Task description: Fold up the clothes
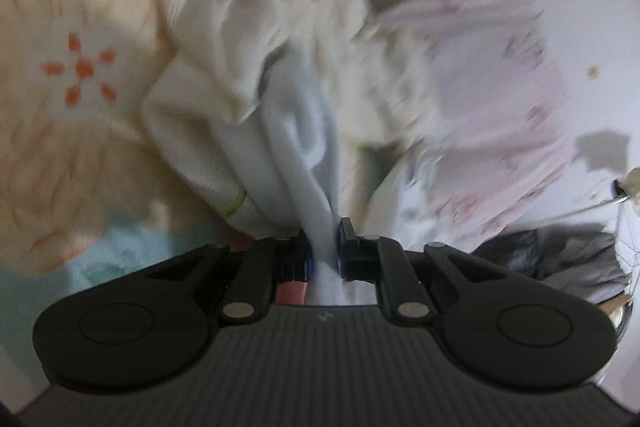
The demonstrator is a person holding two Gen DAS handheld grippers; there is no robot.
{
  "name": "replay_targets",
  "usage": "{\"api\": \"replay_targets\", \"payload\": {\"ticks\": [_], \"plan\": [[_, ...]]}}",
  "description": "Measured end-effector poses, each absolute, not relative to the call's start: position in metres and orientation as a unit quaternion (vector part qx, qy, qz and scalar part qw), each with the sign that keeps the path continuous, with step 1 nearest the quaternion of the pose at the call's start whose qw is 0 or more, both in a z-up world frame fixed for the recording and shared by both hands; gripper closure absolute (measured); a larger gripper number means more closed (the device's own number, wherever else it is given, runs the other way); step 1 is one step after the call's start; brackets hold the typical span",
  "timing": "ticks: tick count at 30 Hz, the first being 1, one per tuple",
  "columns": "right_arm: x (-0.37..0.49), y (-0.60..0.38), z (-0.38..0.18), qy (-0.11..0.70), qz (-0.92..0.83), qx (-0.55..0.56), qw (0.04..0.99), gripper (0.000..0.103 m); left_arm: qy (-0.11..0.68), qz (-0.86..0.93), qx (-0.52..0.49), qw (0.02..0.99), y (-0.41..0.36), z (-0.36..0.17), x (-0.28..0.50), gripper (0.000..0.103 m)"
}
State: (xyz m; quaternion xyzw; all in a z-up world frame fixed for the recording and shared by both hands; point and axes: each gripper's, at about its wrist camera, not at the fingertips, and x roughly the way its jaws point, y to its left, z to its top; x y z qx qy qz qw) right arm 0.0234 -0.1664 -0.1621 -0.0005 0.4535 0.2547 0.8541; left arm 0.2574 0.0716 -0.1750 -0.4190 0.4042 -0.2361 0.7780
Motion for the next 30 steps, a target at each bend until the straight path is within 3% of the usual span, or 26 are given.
{"api": "replay_targets", "payload": {"ticks": [6, 14, 16, 20, 25, 30], "plan": [[0.020, -0.164, -0.167, 0.451, 0.244, -0.004, 0.858, 0.094, 0.292, -0.251, -0.416, 0.824, 0.071, -0.130, 0.221, 0.094], [0.022, -0.168, -0.164, 0.445, 0.244, 0.022, 0.862, 0.093, 0.223, -0.244, -0.418, 0.846, 0.089, -0.100, 0.188, 0.095], [0.024, -0.171, -0.162, 0.435, 0.243, 0.051, 0.865, 0.089, 0.204, -0.266, -0.416, 0.845, 0.091, -0.091, 0.180, 0.095], [0.024, -0.164, -0.163, 0.427, 0.256, 0.066, 0.865, 0.066, 0.172, -0.328, -0.398, 0.839, 0.083, -0.073, 0.166, 0.095], [-0.007, -0.167, -0.145, 0.390, 0.184, 0.028, 0.902, 0.065, 0.231, -0.481, -0.261, 0.805, 0.003, -0.055, 0.139, 0.095], [-0.038, -0.219, -0.137, 0.384, 0.073, 0.084, 0.917, 0.062, 0.391, -0.523, -0.132, 0.746, -0.077, -0.097, 0.121, 0.091]]}}
